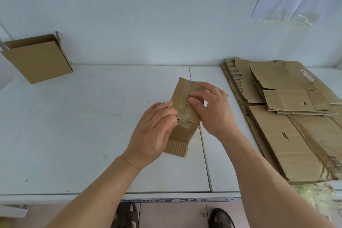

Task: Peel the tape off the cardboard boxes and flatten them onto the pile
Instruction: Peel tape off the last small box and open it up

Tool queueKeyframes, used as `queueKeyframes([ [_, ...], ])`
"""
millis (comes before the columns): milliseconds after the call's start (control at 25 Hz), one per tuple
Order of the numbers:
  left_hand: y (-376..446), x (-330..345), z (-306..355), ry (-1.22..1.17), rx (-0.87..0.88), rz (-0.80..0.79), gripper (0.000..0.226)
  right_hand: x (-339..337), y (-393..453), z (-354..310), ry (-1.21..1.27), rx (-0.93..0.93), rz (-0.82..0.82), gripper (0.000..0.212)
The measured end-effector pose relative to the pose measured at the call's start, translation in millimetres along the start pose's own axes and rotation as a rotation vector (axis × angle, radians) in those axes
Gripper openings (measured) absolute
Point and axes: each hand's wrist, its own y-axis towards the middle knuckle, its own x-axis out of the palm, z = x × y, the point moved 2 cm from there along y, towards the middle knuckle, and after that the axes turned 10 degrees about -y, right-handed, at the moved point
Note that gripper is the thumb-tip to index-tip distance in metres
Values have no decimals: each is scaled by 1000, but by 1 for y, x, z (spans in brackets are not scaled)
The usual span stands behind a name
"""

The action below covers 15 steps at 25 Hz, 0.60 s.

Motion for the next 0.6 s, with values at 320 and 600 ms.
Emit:
queueKeyframes([
  [320, 11, -18, 6, -338, -520, 153, 16, -16, -22, -34, 270, -195, -366, 9],
  [600, 5, -10, 18, -292, -494, 99, 35, -11, -14, -25, 528, 41, -204, 18],
])
